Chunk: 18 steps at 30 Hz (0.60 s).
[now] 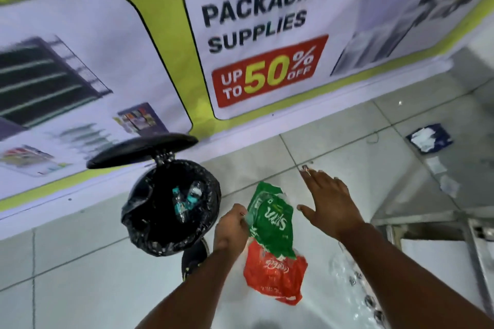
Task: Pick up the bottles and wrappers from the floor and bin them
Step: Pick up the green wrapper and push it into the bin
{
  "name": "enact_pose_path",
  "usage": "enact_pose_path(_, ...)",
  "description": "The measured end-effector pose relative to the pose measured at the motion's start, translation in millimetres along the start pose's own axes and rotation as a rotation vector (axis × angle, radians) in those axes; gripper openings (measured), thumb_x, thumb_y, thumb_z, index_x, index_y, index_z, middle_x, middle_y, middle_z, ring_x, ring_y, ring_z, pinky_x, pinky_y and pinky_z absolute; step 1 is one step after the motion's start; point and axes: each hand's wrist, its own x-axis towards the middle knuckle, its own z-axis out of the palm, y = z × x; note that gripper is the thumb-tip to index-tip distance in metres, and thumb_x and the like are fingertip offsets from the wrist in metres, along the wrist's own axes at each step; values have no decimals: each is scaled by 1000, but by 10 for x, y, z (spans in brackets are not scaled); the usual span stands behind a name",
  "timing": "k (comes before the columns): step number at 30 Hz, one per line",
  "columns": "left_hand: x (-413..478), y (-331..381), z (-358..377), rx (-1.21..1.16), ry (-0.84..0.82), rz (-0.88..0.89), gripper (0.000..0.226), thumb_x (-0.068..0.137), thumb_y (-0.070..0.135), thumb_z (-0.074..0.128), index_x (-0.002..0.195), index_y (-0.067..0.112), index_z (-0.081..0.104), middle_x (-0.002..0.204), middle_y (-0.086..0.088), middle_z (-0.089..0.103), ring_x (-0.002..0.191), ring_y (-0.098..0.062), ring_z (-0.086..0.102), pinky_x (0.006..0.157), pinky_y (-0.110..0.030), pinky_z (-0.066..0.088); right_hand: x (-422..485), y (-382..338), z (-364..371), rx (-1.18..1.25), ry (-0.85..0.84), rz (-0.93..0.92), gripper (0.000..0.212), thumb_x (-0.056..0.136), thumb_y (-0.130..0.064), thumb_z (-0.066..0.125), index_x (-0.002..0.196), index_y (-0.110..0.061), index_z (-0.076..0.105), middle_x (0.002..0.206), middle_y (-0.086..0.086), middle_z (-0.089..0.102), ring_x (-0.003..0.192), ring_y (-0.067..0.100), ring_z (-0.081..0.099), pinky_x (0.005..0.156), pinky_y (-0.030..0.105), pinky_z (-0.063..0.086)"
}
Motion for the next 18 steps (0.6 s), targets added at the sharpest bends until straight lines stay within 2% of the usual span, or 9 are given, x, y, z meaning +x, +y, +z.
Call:
enact_pose_path(4, -169, 235, -784, -85, 84, -23, 20, 83, 9, 52, 92, 26, 58, 80, -4, 70, 70, -26, 64, 66, -33, 52, -65, -209, -554, 11, 13, -8, 82, 88, -51, 54, 153, -23, 12, 159, 5, 25, 146, 24, 20, 118, 48, 19)
enact_pose_path(6, -266, 221, -1207, -122, 148, -62, 20, 83, 8, 55, 90, 26, 60, 77, 1, 69, 69, -21, 63, 64, -28, 46, -49, -334, -777, 9, 23, -24, 81, 89, -52, 52, 153, -25, 9, 161, 2, 21, 147, 22, 16, 119, 46, 15)
enact_pose_path(10, -434, -63, -1886, -113, 259, -124, 23, 83, 3, 58, 85, 26, 57, 80, 3, 68, 76, -22, 65, 69, -24, 41, 79, -549, -1032, -9, 40, -59, 82, 89, -52, 51, 153, -26, 6, 161, 1, 20, 147, 20, 15, 120, 44, 14)
enact_pose_path(13, -534, -382, -2256, -89, 347, -176, 17, 83, 2, 60, 90, 18, 62, 81, -2, 69, 74, -23, 62, 68, -26, 40, 207, -699, -1100, -18, 58, -85, 82, 89, -53, 52, 152, -25, 8, 160, 1, 22, 147, 20, 17, 119, 45, 16)
enact_pose_path(18, -622, -806, -2523, -38, 437, -190, 17, 86, 4, 58, 88, 21, 58, 81, -7, 72, 71, -31, 65, 66, -34, 48, 332, -877, -1036, -10, 65, -122, 82, 87, -51, 56, 152, -23, 14, 158, 3, 29, 145, 22, 24, 117, 46, 21)
